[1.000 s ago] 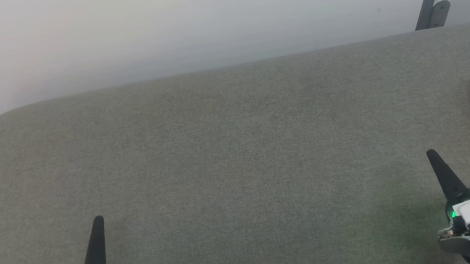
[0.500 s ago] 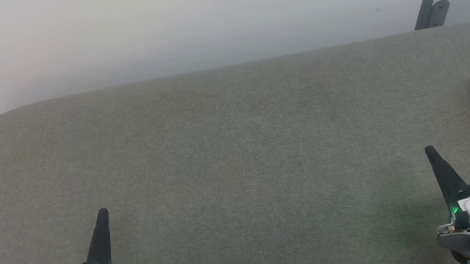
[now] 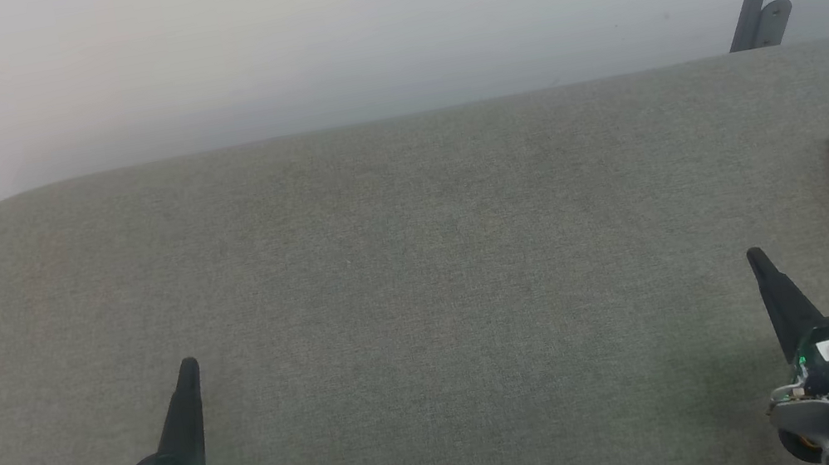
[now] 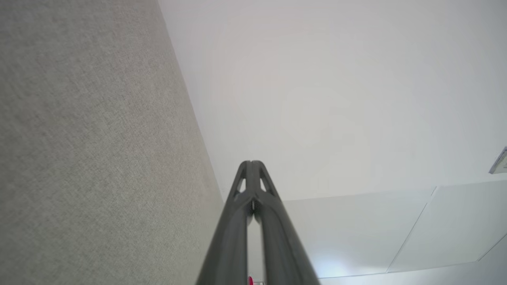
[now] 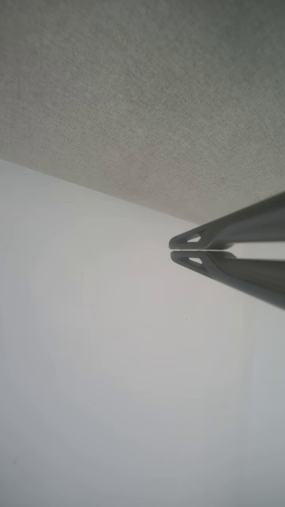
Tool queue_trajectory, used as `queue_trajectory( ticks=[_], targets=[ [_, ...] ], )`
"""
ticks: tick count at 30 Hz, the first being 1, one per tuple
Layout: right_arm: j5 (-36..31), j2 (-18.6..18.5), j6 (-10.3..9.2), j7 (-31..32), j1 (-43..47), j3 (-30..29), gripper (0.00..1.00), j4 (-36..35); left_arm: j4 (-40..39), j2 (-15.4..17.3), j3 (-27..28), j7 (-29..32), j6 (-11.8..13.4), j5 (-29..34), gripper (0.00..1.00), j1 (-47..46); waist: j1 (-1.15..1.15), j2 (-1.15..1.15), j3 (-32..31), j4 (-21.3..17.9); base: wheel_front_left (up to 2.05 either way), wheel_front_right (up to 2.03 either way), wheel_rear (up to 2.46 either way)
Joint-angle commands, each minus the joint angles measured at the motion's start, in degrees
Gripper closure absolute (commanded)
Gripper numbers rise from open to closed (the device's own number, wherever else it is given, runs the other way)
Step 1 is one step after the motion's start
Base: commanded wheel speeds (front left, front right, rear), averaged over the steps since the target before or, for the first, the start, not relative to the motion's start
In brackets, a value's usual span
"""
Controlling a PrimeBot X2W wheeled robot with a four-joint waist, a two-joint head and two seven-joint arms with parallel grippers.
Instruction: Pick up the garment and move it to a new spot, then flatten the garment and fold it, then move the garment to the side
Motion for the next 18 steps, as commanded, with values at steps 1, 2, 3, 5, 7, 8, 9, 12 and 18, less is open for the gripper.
queue_trajectory(
  ticks=[1, 2, 3, 5, 7, 8, 9, 12, 18],
  targets=[
    [0.9, 0.2, 0.02, 0.4, -0.7, -0.2, 1.00, -0.4, -0.3, -0.1, 0.3, 0.5, -0.1, -0.8, 1.00, -1.1, 0.00, 0.00, 0.0, 0.0, 0.00, 0.00, 0.00],
    [1.4, 0.3, 0.02, 0.5, -0.7, -0.2, 1.00, -0.5, -0.3, -0.2, 0.3, 0.5, -0.1, -1.1, 1.00, -1.1, 0.00, 0.00, 0.0, 0.0, 0.00, 0.00, 0.00],
    [1.8, 0.3, 0.02, 0.6, -0.7, -0.2, 1.00, -0.5, -0.4, -0.2, 0.3, 0.6, -0.1, -1.5, 1.00, -1.1, 0.00, 0.00, 0.0, 0.0, 0.00, 0.00, 0.00],
    [2.6, 0.4, 0.02, 0.8, -0.8, -0.3, 1.00, -0.6, -0.4, -0.4, 0.3, 0.9, -0.2, -2.2, 1.00, -1.2, 0.00, 0.00, 0.0, 0.0, 0.00, 0.00, 0.00],
    [3.3, 0.4, 0.02, 1.0, -0.8, -0.3, 1.00, -0.6, -0.4, -0.5, 0.3, 1.0, -0.2, -2.8, 1.00, -1.3, 0.00, 0.00, 0.0, -0.1, 0.00, 0.00, 0.00],
    [3.7, 0.4, 0.02, 1.1, -0.8, -0.3, 1.00, -0.6, -0.4, -0.6, 0.3, 1.1, -0.2, -3.2, 1.00, -1.2, 0.00, 0.00, 0.0, -0.1, 0.00, 0.00, 0.00],
    [4.0, 0.5, 0.02, 1.2, -0.7, -0.4, 1.00, -0.6, -0.4, -0.7, 0.4, 1.3, -0.2, -3.6, 1.00, -1.2, 0.00, 0.00, 0.0, -0.1, 0.00, 0.00, 0.00],
    [5.0, 0.6, 0.02, 1.4, -0.8, -0.4, 1.00, -0.7, -0.5, -0.9, 0.4, 1.5, -0.2, -4.2, 1.00, -1.3, 0.00, 0.00, 0.1, -0.1, 0.00, 0.00, 0.00],
    [5.6, 0.6, 0.02, 1.6, -0.8, -0.4, 1.00, -0.7, -0.5, -1.0, 0.4, 1.7, -0.2, -4.8, 1.00, -1.5, 0.00, 0.00, 0.1, -0.1, 0.00, 0.00, 0.00]
  ],
)
